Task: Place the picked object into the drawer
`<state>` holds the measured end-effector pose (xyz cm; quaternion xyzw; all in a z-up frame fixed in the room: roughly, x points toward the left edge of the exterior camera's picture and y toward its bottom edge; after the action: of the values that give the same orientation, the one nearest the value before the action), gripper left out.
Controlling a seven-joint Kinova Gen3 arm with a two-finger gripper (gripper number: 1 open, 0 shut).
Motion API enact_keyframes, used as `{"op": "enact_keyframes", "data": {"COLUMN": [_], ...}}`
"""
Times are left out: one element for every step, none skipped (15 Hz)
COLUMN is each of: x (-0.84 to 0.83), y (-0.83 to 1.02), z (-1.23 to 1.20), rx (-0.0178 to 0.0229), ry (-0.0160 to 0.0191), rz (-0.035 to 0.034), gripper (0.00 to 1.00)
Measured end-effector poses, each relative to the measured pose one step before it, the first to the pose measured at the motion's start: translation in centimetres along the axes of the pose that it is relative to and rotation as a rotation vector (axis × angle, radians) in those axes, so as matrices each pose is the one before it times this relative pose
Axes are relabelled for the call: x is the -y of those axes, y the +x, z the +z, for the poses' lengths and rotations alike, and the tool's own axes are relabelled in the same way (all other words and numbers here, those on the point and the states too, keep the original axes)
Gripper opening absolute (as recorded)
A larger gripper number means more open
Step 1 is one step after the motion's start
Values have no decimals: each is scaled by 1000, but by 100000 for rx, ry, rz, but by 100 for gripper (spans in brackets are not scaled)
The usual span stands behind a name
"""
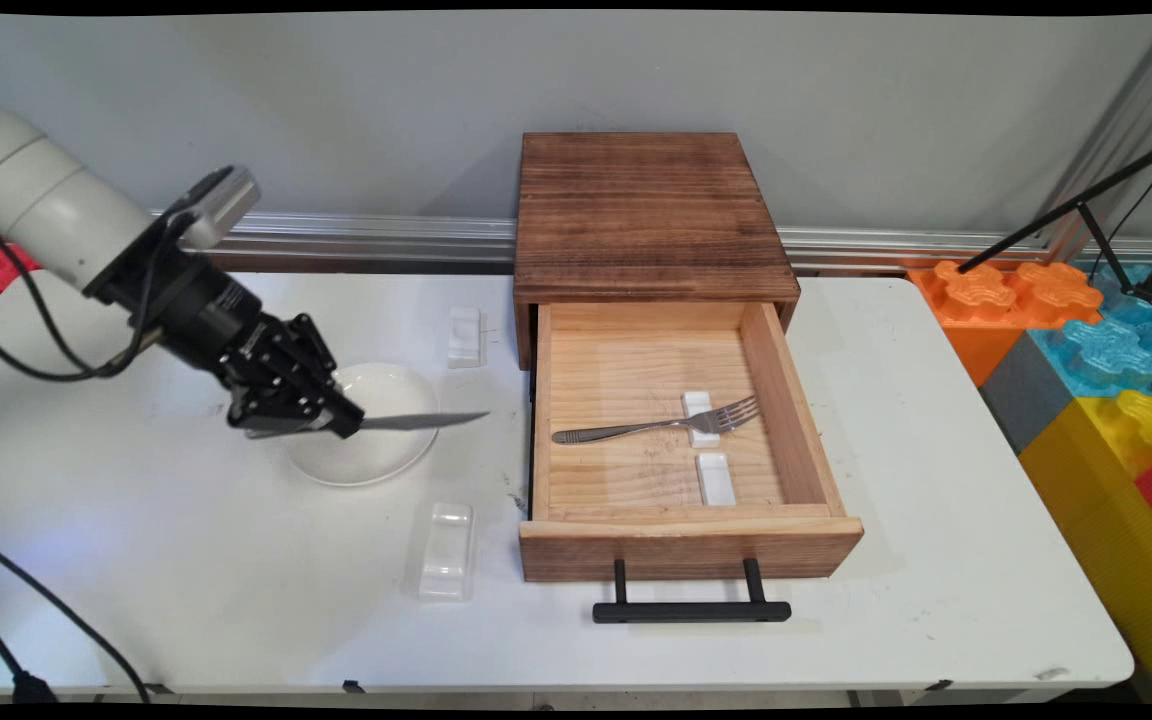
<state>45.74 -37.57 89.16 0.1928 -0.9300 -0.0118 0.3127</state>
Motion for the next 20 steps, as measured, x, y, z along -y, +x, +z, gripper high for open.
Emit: {"op": "enact_keyframes", "data": {"x": [-33,-7,-13,39,59,43,12,14,35,37,13,-4,-11,-57,-29,-49,-89,-135,-131,-169], "y": [632,670,767,881,854,743,475,705,782,813,655,440,642,753,784,666,780,754,600,658], "z": [21,76,137,230,305,322,237,420,514,618,495,358,579,736,785,673,816,823,677,804], "rx": [-371,-450,-516,-674,-645,-561,-419,-512,-686,-669,-568,-350,-415,-396,-375,-338,-313,-166,-81,51], "ry": [248,302,424,696,657,457,127,-31,44,-102,-40,-16,33,67,19,75,63,-12,-26,0], "rz": [-297,-135,-130,-118,-74,58,71,175,145,192,171,29,-19,-17,76,49,42,-163,-164,-400], "gripper": [0,0,0,0,0,0,0,0,0,0,0,0,0,0,0,0,0,0,0,0]}}
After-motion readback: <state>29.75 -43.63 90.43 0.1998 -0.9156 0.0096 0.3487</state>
